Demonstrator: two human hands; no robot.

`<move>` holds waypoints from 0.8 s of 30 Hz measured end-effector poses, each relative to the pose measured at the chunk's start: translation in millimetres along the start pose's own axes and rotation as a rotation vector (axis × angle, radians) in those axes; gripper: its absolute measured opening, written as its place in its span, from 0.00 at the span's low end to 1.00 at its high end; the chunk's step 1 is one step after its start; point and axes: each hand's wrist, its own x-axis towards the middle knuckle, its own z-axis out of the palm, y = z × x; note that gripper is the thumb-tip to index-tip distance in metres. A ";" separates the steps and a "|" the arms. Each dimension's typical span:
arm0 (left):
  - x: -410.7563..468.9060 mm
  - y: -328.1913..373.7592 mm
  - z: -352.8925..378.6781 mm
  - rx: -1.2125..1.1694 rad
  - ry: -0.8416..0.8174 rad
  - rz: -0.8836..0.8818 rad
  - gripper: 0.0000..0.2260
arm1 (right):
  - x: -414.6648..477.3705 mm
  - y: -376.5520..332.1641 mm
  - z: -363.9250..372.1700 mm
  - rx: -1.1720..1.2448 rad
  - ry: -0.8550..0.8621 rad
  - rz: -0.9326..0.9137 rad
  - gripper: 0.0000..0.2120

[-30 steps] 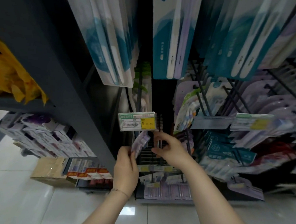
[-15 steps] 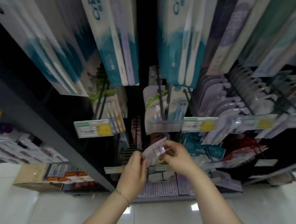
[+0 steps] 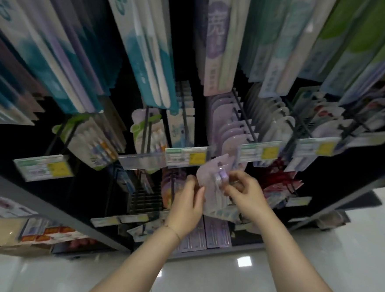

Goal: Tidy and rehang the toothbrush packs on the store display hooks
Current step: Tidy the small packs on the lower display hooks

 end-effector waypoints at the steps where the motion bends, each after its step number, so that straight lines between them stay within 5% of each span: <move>1: 3.9 5.0 3.8 -0.007 -0.001 -0.002 0.09 | 0.7 -0.4 -6.1 -0.008 0.022 -0.009 0.05; 11: 34.1 41.0 32.3 -0.110 0.036 -0.077 0.05 | 13.4 -1.8 -46.2 -0.014 0.166 -0.087 0.05; 24: 60.9 51.5 57.0 -0.187 0.068 -0.184 0.05 | 35.9 9.6 -67.9 0.106 0.132 0.008 0.05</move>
